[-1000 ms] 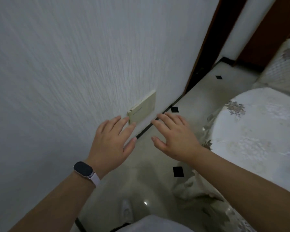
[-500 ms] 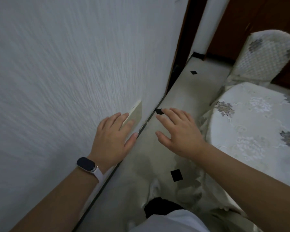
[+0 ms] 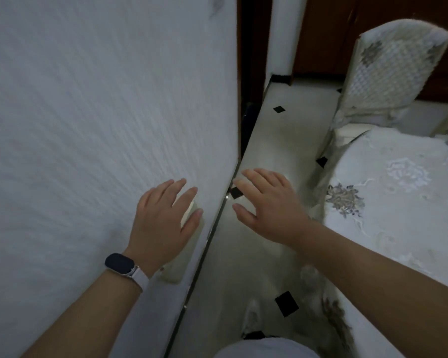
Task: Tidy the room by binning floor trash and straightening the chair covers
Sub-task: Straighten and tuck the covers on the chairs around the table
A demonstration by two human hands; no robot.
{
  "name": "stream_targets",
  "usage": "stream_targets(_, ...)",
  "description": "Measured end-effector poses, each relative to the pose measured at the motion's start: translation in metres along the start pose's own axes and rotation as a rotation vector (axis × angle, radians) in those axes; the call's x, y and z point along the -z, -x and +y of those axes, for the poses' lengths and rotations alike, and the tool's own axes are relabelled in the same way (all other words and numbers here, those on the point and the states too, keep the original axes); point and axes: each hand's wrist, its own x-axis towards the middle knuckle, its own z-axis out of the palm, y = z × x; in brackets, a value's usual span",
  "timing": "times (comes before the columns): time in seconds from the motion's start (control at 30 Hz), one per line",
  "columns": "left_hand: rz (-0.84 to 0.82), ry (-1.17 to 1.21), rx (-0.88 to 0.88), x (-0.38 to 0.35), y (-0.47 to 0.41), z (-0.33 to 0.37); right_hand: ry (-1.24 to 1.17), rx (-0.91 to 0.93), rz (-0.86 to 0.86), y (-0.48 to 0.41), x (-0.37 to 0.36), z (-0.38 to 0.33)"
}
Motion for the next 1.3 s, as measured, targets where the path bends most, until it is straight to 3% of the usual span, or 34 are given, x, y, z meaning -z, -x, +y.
stream_targets(0.2,-0.004,0.074,-0.095,-0.039,-0.099,0.016,0.069,-0.121,0.041,-0.031,0.008,0.085)
stream_targets(0.63,-0.018,0.291,-0.349,-0.152,-0.283,0.029,0.169,-0.425,-0.008,-0.092,-0.004,0.2)
stream_targets(0.9,0.023,0.425,-0.415,-0.218,-0.415,0.045,0.316,-0.616,0.039,-0.152,0.008,0.276)
stream_targets(1.3,-0.033,0.424,-0.577,-0.284,-0.55,0.071,0.307,-0.771,0.083,-0.19,-0.015,0.38)
